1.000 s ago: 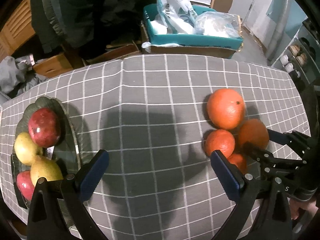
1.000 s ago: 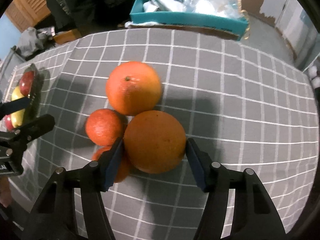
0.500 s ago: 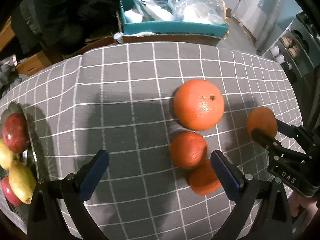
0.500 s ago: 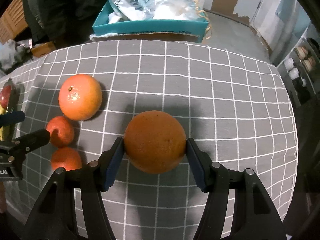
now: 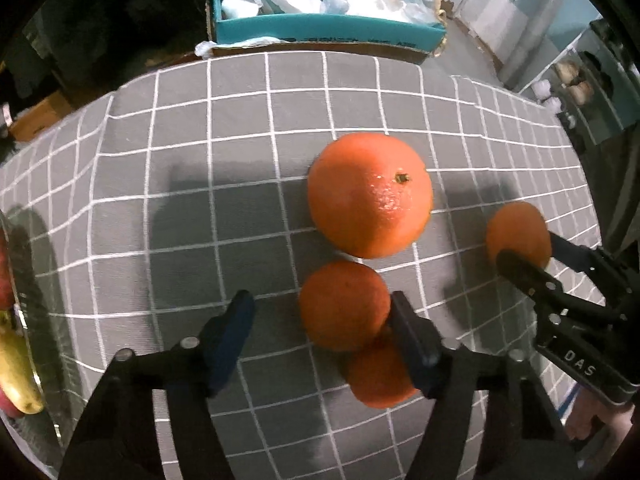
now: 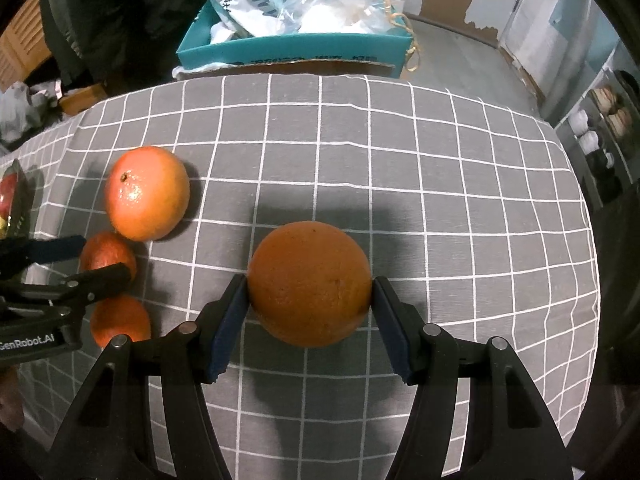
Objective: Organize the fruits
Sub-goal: 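Grasp a tangerine with the left tool while the right tool lifts the large orange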
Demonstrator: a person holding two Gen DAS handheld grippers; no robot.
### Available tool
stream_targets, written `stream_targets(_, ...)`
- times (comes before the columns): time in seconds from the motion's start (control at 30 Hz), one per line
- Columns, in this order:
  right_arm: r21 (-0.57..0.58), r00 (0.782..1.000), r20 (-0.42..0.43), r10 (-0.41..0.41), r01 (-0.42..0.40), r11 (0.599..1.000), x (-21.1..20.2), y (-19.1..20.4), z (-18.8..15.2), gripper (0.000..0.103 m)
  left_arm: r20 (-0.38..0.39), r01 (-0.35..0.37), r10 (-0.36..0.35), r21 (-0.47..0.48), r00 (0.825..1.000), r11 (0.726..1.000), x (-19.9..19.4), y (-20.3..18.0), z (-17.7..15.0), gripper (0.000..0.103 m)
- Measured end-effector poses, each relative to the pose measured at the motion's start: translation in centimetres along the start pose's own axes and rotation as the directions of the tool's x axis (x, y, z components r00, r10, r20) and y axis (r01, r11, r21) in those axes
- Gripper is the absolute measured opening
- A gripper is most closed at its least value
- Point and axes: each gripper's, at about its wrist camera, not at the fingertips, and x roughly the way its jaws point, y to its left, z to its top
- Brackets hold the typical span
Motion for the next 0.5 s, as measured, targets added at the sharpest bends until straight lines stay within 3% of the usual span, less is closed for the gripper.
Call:
stream_targets(0.1,0.0,1.0,0.003,0.002,-0.002,1.0,-0.1,0.0,0.0,0.063,0.006,0.024,-0.024,0.017,1.0,1.0,-0.4,-0.6,-0.1,0.045)
stream_targets(0.2,-0.004,1.0,0.011,0.002,-0.002,1.0,-0.3,0.2,0.0,0.063,0.03,-0.019,0.018,0.056,0.999,0.998,-1.0,-1.3,-0.3,0.044)
stream_targets(0.5,-0.013,0.998,0.054,0.015,-0.014,1.0,-2.2,1.0,0.5,0.063,0.085,-0.034,0.028,0.07,0.996,0.997,-3.3,-1.0,-0.7,0.044)
